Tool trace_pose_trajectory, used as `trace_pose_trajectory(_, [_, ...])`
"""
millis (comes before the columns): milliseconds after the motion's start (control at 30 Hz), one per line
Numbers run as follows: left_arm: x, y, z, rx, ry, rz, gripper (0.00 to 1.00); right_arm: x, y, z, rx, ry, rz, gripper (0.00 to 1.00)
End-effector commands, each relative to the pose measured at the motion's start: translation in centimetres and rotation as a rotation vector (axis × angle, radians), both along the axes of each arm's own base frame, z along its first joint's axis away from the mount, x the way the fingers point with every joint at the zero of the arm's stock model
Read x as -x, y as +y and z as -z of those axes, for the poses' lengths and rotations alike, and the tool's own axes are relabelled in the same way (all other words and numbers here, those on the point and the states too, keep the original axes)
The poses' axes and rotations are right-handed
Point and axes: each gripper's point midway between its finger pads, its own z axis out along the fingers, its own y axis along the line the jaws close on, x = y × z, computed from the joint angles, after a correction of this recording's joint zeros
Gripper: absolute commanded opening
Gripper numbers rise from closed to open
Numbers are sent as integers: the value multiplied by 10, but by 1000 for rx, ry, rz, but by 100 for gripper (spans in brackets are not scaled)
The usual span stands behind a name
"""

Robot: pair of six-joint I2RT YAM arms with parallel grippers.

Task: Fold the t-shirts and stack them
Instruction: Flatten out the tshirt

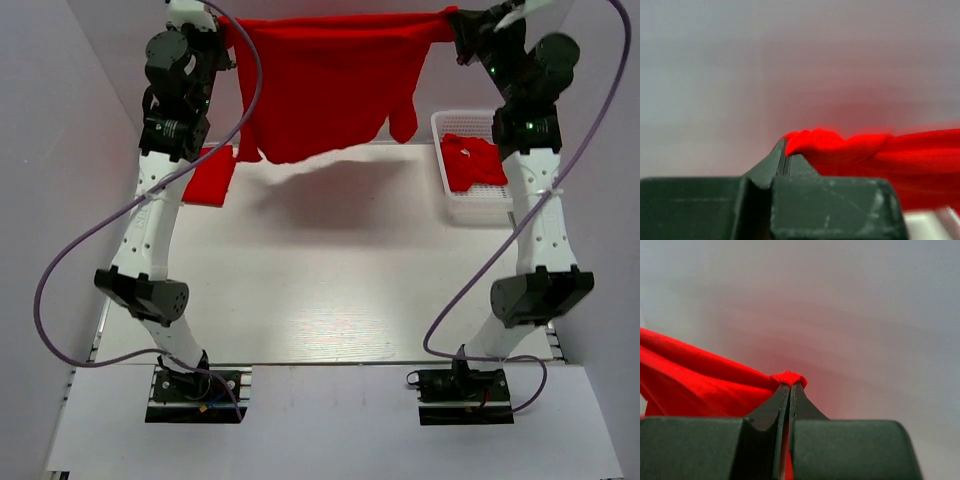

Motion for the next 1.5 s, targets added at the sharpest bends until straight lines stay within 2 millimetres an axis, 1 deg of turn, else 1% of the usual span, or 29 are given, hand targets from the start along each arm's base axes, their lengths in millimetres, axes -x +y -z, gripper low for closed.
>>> trace_pose_trajectory(0, [46,16,8,27,7,-3,0,26,-6,24,35,9,10,0])
trace_pose_trajectory(33, [51,17,23,42,34,2,0,26,-6,37,37,40,7,0])
trace_pose_trajectory(67, [46,13,83,51,153,6,0,31,-7,61,35,89,9,0])
trace_pose_trajectory(100, [53,14,99,73,171,10,0,25,-6,107,32,187,4,0])
trace_pose_trajectory(133, [62,14,120,97,206,9,0,46,-5,103,12,182,-9,0])
trace_pose_trajectory(167, [81,17,162,113,276,8,0,44,0,171,19,324,-35,0])
trace_pose_trajectory(200, [90,10,184,174,319,51,0,49,2,189,7,370,-46,0])
trace_pose_trajectory(233, [100,1,207,199,367,90,0,65,4,189,-52,394,-65,0])
trace_pose_trajectory(267, [111,-3,266,202,487,111,0,72,7,229,-63,481,-86,0])
trace_pose_trajectory(300, [127,-15,282,266,541,179,0,79,9,265,-87,569,-98,0])
trace_pose_trajectory(333, [146,-17,338,281,686,183,0,99,22,263,-135,600,-186,0])
trace_pose_trajectory(400, [172,-32,377,357,814,256,0,123,27,320,-189,735,-216,0])
trace_pose_trajectory(433, [194,-30,412,370,911,249,0,136,32,343,-243,826,-247,0])
trace_pose_trajectory(467, [205,-31,424,381,953,258,0,145,32,344,-262,837,-250,0])
trace_pose_trajectory(533, [235,-42,453,405,1059,326,0,160,27,385,-290,985,-193,0])
trace_pose_trajectory(600, [255,-49,464,416,1116,394,0,177,27,398,-295,1039,-190,0])
trace_pose_trajectory(733, [290,-53,499,416,1255,436,0,229,24,470,-254,1319,-169,0])
trace_pose_trajectory(833, [314,-59,514,390,1359,496,0,254,22,500,-239,1457,-155,0])
trace_pose_trajectory(900, [329,-59,519,369,1416,516,3,269,18,517,-210,1547,-137,10])
trace_pose_trajectory(967, [341,-57,521,362,1459,510,11,286,15,526,-192,1643,-112,16])
trace_pose_trajectory(1000, [350,-56,518,368,1499,512,24,292,8,533,-175,1678,-66,22])
trace_pose_trajectory(1067, [355,-52,513,359,1517,475,36,290,2,530,-163,1682,-10,34])
trace_pose_trajectory(1100, [360,-48,503,354,1525,455,45,292,-10,533,-158,1700,86,49])
trace_pose_trajectory(1133, [360,-44,499,354,1528,427,63,287,-14,527,-156,1674,118,55])
trace_pose_trajectory(1167, [358,-37,496,334,1521,374,72,278,-19,516,-154,1634,152,60])
trace_pose_trajectory(1200, [355,-34,485,324,1518,348,77,270,-32,510,-139,1606,240,89])
trace_pose_trajectory(1233, [348,-29,481,308,1493,310,100,265,-35,502,-132,1574,258,89])
trace_pose_trajectory(1367, [300,-31,456,274,1346,275,100,232,-47,467,-106,1407,314,89])
trace_pose_trajectory(1467, [242,-45,424,278,1151,298,100,212,-18,441,-107,1285,110,89])
